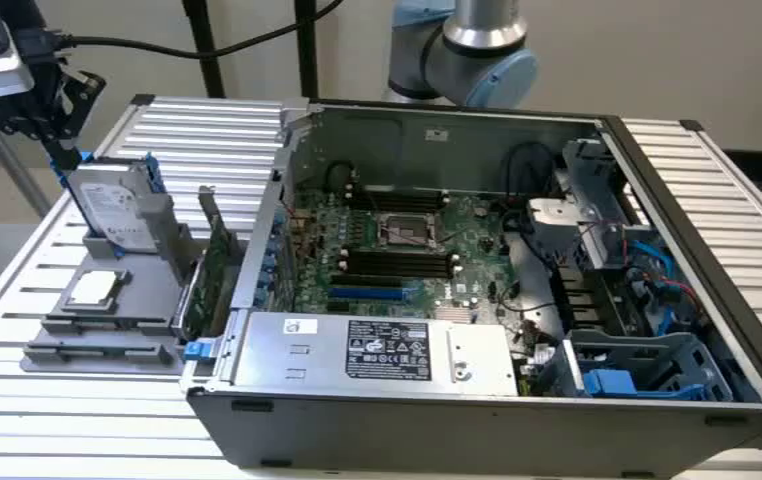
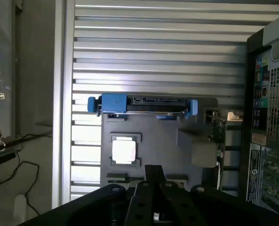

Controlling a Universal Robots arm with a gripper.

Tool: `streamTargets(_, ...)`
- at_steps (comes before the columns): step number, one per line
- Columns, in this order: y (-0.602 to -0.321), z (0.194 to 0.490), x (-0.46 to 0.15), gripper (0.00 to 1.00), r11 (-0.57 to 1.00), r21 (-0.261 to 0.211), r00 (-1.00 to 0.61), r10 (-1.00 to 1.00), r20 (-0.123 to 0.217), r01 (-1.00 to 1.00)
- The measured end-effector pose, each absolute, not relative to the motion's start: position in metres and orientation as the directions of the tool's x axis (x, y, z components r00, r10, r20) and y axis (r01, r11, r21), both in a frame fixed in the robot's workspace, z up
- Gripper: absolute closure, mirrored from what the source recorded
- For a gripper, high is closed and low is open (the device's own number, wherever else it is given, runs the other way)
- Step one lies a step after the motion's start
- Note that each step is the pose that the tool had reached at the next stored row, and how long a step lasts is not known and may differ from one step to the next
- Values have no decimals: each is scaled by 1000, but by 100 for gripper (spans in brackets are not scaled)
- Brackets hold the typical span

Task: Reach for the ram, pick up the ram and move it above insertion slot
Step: 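Reach for the ram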

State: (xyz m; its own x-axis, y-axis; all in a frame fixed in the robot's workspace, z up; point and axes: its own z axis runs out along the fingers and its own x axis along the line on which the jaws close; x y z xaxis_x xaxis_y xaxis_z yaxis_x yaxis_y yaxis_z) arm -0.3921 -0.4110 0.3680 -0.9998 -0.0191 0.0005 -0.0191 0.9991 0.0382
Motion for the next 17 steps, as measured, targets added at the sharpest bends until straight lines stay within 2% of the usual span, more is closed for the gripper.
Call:
streamTargets(13,-411,368,-392,89,999,38,-1000,-19,1,-19)
streamTargets(17,-419,368,-392,89,999,38,-1000,-19,1,-19)
